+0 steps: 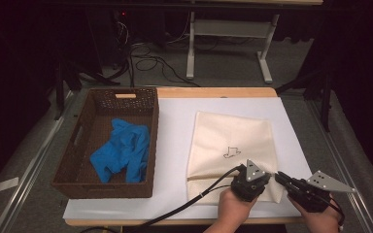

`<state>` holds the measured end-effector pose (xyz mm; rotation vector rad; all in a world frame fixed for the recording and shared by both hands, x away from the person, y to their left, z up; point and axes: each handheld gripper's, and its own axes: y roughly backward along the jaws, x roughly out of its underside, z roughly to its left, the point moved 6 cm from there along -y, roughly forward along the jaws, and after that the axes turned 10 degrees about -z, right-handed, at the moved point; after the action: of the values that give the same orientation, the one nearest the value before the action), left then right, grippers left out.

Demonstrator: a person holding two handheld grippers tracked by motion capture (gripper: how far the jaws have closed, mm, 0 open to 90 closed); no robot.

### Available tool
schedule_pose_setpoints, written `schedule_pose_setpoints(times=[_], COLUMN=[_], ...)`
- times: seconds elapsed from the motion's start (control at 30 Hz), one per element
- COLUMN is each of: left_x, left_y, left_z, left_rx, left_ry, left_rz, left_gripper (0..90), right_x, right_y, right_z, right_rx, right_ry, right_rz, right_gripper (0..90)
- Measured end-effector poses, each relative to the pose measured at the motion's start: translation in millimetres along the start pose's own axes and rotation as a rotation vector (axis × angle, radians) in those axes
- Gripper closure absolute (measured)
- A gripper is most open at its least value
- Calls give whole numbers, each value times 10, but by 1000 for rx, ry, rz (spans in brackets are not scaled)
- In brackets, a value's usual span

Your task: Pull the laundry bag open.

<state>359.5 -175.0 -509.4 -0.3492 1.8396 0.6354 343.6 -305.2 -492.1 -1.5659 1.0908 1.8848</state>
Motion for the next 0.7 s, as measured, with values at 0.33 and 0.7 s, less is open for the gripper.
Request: schedule_pose_setpoints(times=[0.33,0.7], left_x=[-14,-4], left_y=[-61,-51], left_z=[28,43], left_rx=[8,0], left_ry=[33,13], left_rz=[-20,-12], left_gripper=[858,867], right_x=[10,23], right_y=[-9,-16], right_z=[-25,-45], right_rx=[0,11], right_ry=[-22,-26], right_rz=[-4,8], right_gripper=[852,851])
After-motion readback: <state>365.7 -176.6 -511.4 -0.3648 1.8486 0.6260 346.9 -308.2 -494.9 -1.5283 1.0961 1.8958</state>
